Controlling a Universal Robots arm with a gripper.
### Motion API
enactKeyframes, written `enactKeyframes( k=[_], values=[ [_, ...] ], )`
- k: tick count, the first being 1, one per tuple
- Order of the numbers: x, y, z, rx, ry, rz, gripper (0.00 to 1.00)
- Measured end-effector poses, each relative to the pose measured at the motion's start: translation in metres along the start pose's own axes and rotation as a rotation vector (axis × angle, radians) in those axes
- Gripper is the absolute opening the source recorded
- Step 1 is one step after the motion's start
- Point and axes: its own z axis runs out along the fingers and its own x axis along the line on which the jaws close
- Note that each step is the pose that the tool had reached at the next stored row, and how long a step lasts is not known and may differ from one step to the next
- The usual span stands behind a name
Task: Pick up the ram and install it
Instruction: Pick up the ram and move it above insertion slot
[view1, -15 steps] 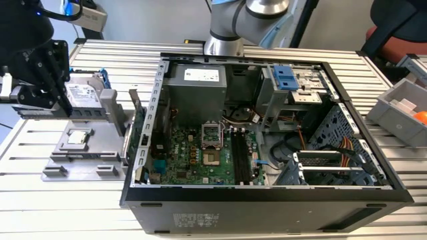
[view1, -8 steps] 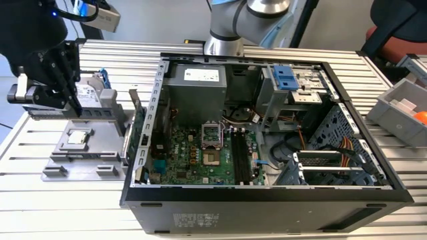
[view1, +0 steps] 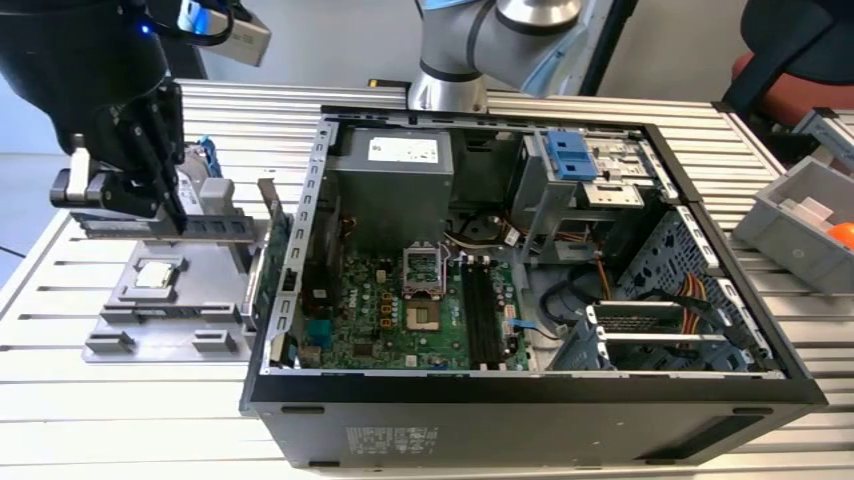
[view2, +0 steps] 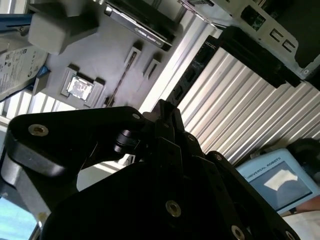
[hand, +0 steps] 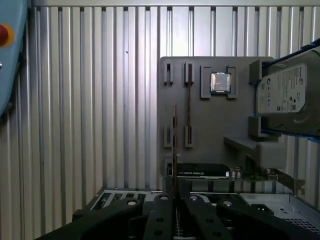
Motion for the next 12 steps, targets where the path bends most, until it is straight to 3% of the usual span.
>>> enactKeyframes(
  k=[7,12],
  values=[
    [-0.0001,-0.0118,-0.0002,-0.0007,0.0000,-0.001,0.00],
    [-0.0001,-0.0118,-0.0002,-0.0007,0.0000,-0.001,0.00]
  ],
)
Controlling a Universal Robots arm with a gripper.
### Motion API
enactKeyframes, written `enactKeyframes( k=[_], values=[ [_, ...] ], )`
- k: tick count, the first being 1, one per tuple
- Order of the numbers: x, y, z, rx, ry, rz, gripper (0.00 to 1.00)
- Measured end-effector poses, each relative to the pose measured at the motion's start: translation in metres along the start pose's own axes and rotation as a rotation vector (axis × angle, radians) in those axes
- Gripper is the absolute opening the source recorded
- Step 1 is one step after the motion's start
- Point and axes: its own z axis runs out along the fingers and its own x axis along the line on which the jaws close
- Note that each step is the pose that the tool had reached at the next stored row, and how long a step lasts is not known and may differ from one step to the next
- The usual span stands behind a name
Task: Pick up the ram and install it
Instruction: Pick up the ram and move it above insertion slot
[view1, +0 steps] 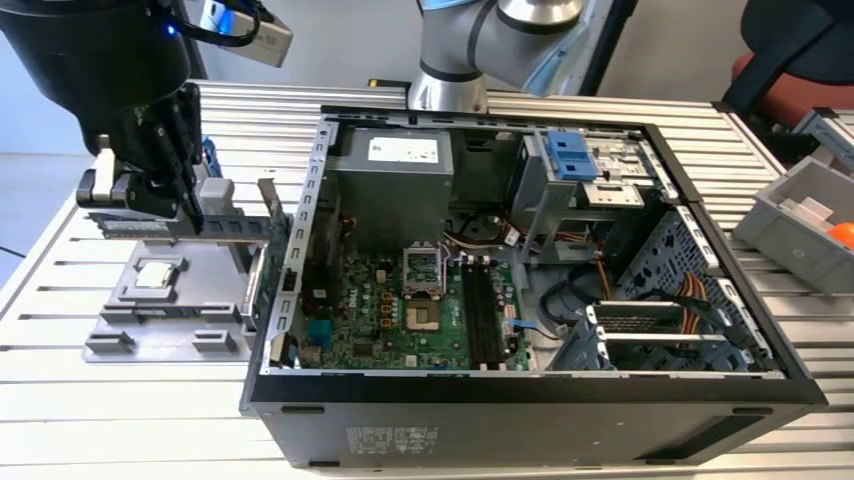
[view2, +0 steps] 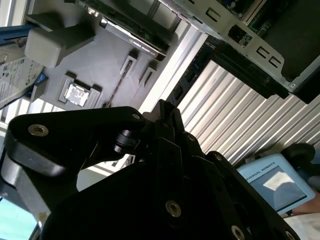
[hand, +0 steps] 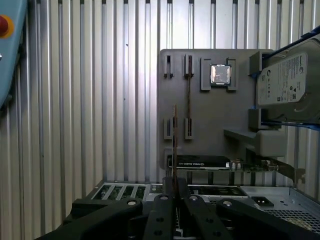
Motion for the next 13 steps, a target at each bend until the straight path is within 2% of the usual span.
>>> enactKeyframes(
  k=[5,13],
  values=[
    [0.0000,-0.0022,-0.0001,0.0000,0.0001,0.000,0.00],
    [-0.0002,-0.0145,-0.0005,-0.0002,0.0002,0.000,0.00]
  ],
)
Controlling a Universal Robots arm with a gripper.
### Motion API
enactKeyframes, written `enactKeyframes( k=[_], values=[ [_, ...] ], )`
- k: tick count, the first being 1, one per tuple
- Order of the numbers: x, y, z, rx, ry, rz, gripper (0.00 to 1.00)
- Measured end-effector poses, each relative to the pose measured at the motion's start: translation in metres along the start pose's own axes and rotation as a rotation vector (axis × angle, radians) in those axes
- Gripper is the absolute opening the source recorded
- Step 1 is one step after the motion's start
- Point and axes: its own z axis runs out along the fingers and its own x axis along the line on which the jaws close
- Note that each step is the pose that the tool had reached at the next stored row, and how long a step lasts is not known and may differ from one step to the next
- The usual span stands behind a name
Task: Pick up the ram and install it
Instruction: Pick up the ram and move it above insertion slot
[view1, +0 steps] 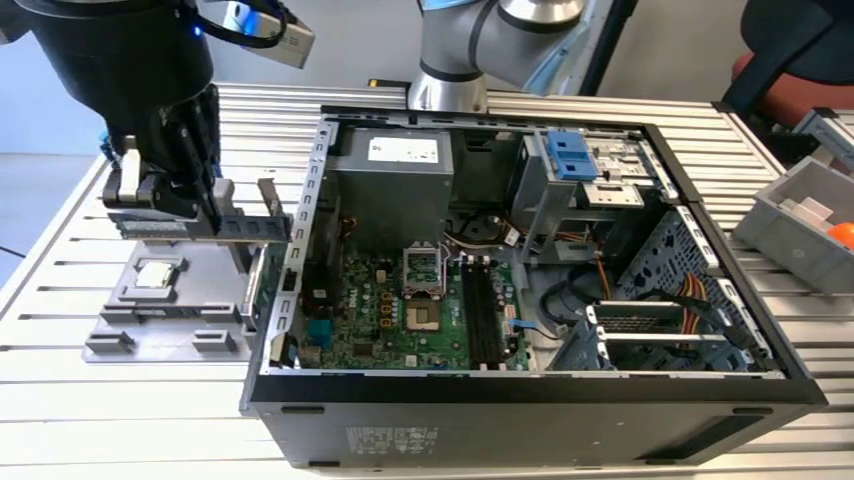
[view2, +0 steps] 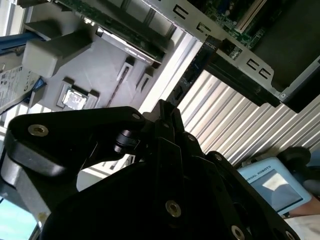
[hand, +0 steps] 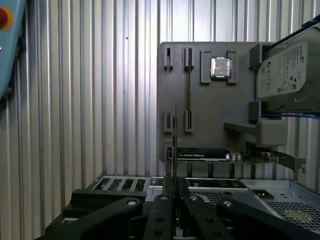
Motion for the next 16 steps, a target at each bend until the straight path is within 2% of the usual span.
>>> enactKeyframes(
  k=[16],
  values=[
    [-0.0003,-0.0308,-0.0005,0.0003,-0.0003,0.000,0.00]
  ],
)
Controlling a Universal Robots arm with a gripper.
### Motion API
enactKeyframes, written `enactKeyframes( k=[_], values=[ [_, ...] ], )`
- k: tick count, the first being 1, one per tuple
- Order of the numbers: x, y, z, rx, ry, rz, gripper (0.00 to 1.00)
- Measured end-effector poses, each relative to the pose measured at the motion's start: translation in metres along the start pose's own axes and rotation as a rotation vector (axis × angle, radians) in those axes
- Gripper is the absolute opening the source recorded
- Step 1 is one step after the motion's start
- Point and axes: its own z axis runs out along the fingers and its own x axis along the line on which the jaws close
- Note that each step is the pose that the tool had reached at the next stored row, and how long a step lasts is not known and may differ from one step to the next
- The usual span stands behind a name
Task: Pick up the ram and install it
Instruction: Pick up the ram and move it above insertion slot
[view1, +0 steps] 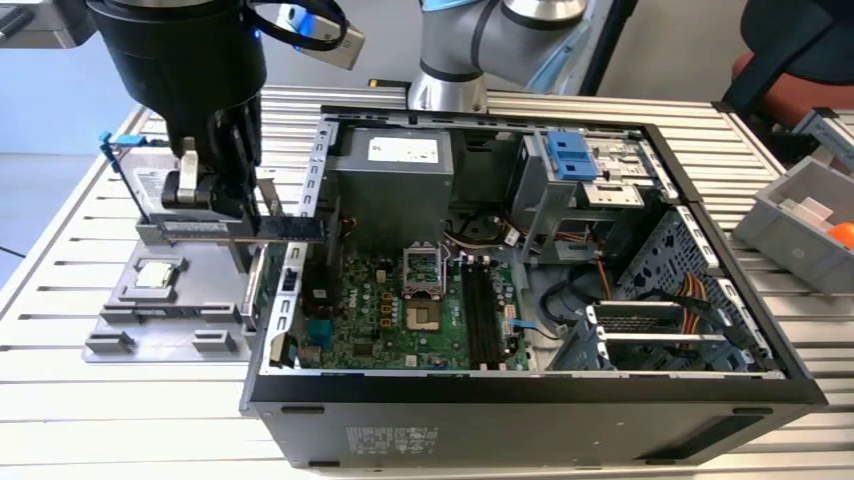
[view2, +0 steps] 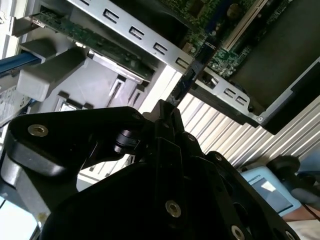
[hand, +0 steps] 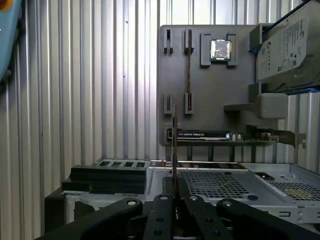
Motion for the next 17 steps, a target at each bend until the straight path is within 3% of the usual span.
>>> enactKeyframes(
  k=[17],
  values=[
    [-0.0003,-0.0313,-0.0007,0.0000,0.0000,0.000,0.00]
  ],
)
